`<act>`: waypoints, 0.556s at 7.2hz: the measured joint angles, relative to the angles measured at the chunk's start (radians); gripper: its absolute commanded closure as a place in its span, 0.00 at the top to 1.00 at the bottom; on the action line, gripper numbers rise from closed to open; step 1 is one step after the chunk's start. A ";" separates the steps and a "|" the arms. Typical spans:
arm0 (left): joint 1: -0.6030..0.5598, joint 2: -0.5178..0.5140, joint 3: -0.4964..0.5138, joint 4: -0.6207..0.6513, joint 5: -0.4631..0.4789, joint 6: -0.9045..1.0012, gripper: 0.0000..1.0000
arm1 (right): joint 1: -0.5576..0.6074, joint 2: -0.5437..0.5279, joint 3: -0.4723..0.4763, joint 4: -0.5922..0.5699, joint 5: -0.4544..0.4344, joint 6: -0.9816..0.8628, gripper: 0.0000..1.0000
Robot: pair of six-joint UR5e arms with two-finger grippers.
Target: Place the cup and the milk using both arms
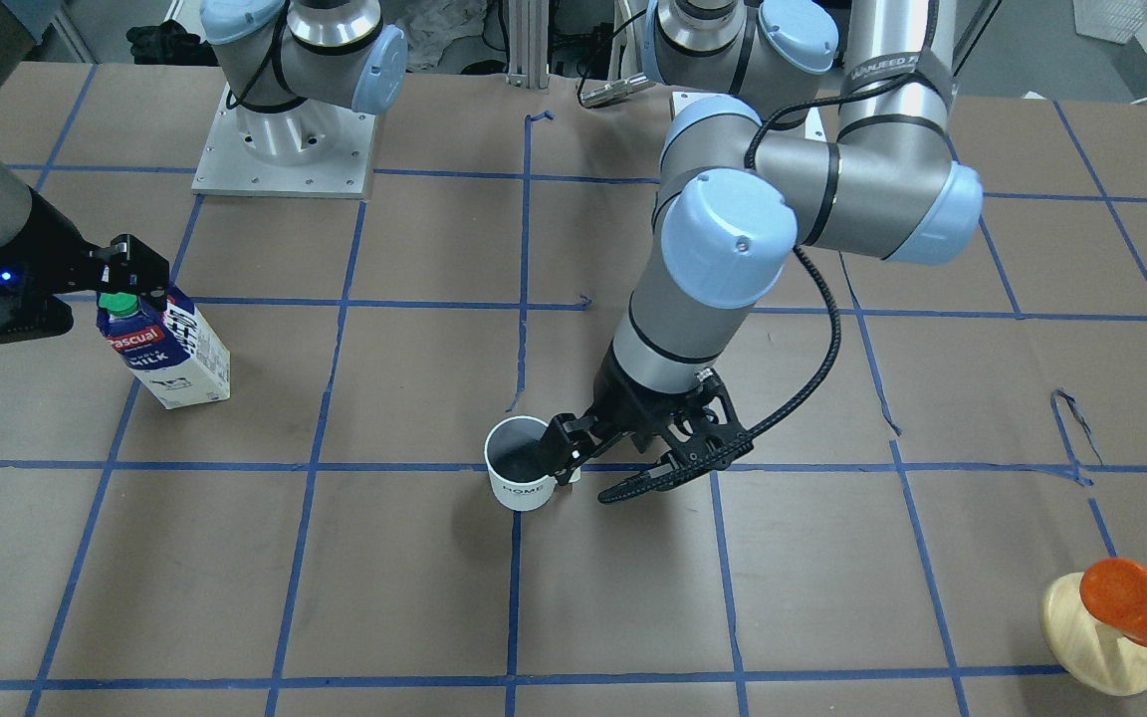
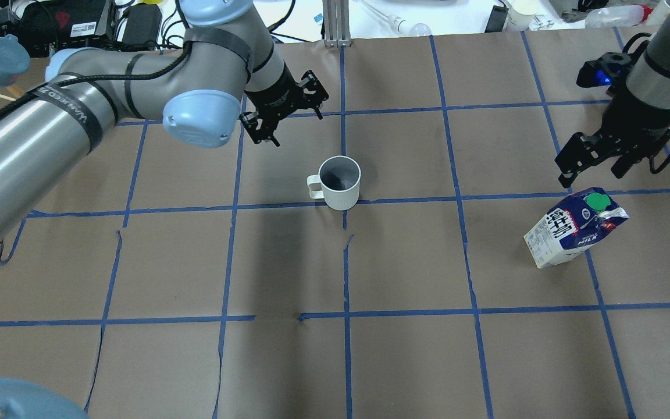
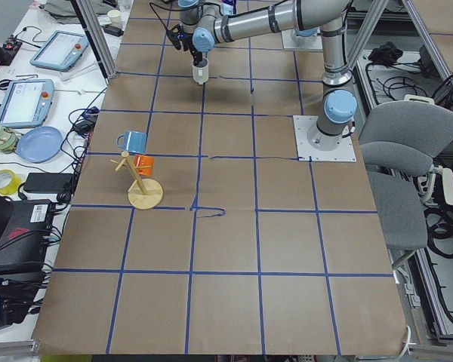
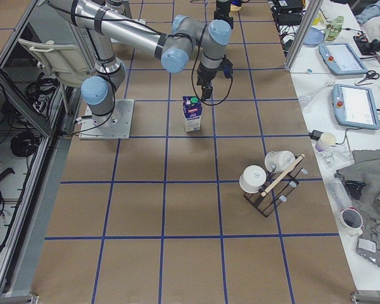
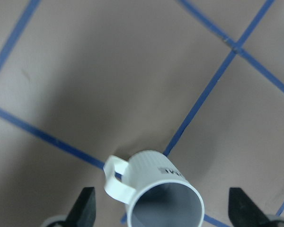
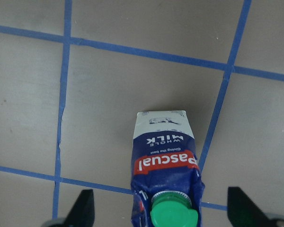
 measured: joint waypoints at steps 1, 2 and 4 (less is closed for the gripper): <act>0.035 0.036 0.003 -0.022 0.000 0.164 1.00 | -0.010 0.000 0.039 -0.025 -0.014 -0.017 0.81; 0.068 0.073 0.004 -0.063 0.001 0.302 1.00 | -0.013 0.000 0.066 -0.040 -0.045 -0.024 0.65; 0.149 0.163 0.002 -0.167 0.010 0.451 1.00 | -0.012 -0.001 0.087 -0.048 -0.081 -0.034 0.48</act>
